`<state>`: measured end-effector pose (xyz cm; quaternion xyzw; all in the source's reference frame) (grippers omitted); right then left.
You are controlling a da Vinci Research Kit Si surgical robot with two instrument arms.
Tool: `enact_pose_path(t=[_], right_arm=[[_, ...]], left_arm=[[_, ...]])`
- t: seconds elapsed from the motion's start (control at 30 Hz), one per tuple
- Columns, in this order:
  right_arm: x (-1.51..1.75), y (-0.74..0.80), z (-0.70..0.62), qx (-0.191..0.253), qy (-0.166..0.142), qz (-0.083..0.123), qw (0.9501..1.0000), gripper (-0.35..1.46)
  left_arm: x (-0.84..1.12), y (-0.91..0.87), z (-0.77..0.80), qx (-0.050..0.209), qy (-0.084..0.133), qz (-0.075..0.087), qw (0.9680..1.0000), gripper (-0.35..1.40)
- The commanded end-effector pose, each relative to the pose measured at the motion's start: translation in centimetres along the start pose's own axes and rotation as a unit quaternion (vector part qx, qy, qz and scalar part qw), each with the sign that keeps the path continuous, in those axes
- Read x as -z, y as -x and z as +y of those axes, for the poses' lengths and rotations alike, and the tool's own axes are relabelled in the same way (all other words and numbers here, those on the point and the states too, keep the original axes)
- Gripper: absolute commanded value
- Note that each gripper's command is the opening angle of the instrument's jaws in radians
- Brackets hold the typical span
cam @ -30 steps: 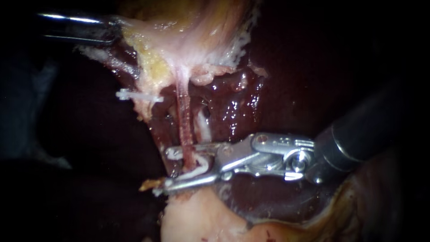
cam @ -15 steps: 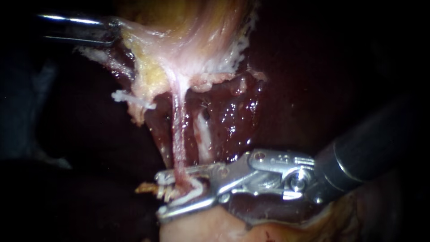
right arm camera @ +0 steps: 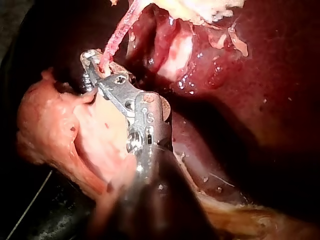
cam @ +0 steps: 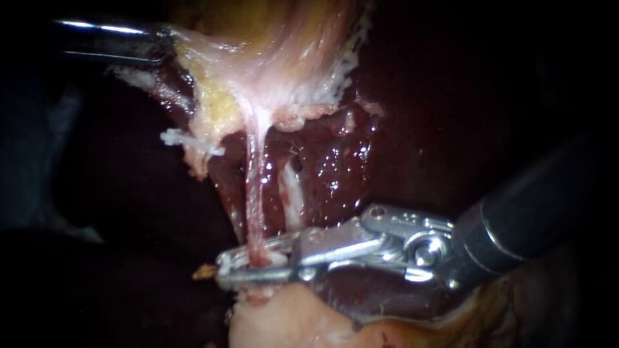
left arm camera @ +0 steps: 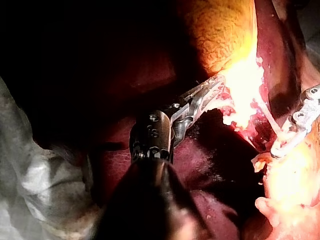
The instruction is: Clipping first clip right tube
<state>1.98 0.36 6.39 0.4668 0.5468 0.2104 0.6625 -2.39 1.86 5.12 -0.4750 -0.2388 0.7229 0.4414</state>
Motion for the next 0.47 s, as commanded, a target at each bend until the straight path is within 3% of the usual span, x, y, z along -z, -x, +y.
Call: enact_pose_path(t=[0.03,0.13,0.47], right_arm=[[0.01,-0.01,0.01,-0.001,0.005,-0.007,1.0,-0.35],[0.02,0.01,0.02,-0.001,0.017,-0.03,0.9994,-0.35],[0.04,0.05,0.05,-0.003,0.017,-0.03,0.9994,-0.35]], left_arm=[[0.0,0.0,0.0,0.0,0.0,0.0,1.0,-0.35],[0.0,0.0,0.0,0.0,0.0,0.0,1.0,-0.35],[-0.01,0.0,-0.02,0.0,0.0,0.0,1.0,-0.35]])
